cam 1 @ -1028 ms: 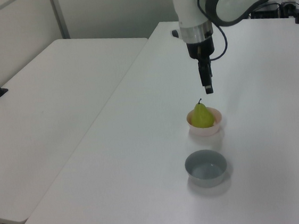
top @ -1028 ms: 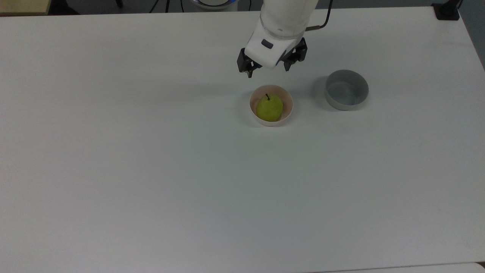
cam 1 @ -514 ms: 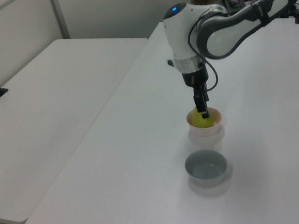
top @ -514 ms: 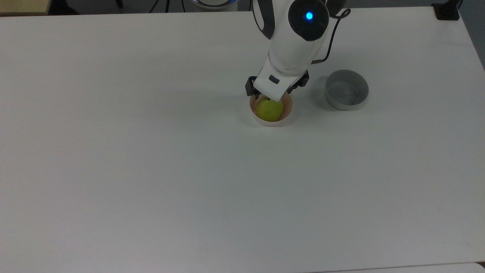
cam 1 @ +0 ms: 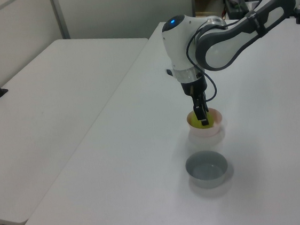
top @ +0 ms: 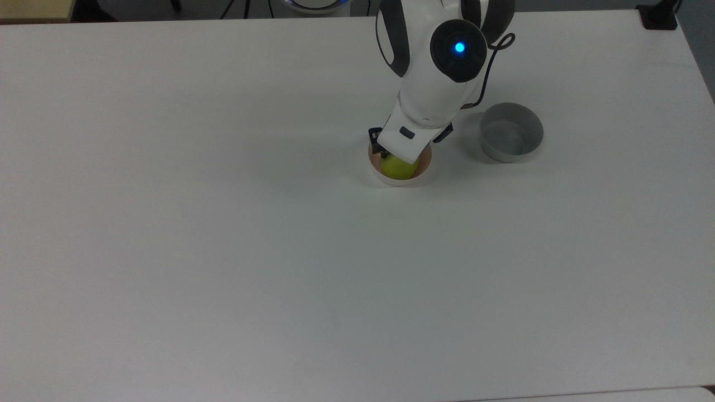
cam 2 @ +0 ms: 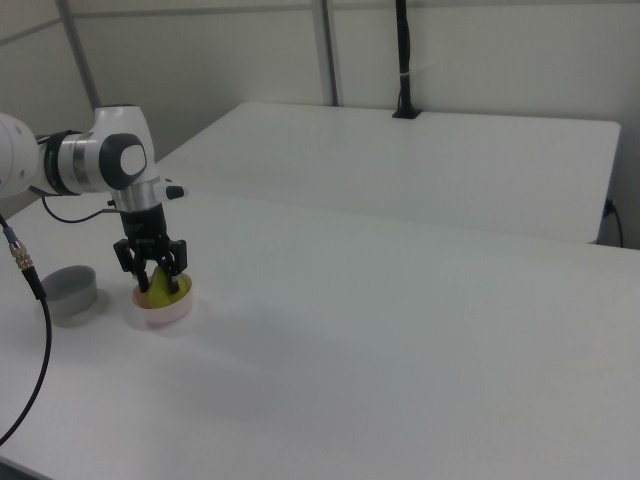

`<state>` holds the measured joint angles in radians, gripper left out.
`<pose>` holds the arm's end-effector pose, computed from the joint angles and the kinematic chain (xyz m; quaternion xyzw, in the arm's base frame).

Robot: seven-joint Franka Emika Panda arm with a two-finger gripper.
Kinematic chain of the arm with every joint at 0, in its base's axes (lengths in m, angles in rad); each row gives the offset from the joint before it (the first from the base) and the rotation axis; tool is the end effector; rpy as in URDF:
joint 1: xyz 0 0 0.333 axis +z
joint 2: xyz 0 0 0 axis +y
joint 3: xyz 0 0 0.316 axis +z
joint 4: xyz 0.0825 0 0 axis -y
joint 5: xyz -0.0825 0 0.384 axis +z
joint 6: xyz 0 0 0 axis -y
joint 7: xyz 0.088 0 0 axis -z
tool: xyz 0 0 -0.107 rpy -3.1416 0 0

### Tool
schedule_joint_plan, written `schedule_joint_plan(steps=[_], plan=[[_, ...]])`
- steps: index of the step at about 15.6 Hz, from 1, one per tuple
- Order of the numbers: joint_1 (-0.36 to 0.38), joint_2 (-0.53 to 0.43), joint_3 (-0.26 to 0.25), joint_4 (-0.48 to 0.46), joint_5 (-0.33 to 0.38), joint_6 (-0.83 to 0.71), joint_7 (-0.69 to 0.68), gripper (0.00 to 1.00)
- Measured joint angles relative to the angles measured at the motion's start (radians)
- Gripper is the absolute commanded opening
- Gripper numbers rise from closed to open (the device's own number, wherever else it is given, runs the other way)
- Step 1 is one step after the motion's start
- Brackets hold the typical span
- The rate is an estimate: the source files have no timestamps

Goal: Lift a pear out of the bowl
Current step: 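Lower the gripper into the pink bowl around the pear, then close the gripper on the green pear, then lift the pear out of the bowl and carry it away from the bowls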

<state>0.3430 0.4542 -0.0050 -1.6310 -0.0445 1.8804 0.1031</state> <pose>0.6162 0.2134 0.3411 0.9866 0.1255 -0.0950 0.0433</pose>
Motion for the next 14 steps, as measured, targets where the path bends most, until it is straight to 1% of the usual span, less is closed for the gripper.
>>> schedule_joint_plan(steps=[3,6,11,13,14], plan=[[0.001,0.000,0.000,0.000,-0.004,0.000,0.000,0.34],[0.001,0.000,0.000,0.001,-0.005,0.000,-0.004,0.31],[-0.002,-0.010,-0.009,0.012,-0.005,0.001,-0.004,0.31],[-0.016,-0.041,-0.013,0.022,0.003,-0.010,-0.014,0.31],[-0.028,-0.060,-0.014,0.034,0.018,-0.031,-0.029,0.31]])
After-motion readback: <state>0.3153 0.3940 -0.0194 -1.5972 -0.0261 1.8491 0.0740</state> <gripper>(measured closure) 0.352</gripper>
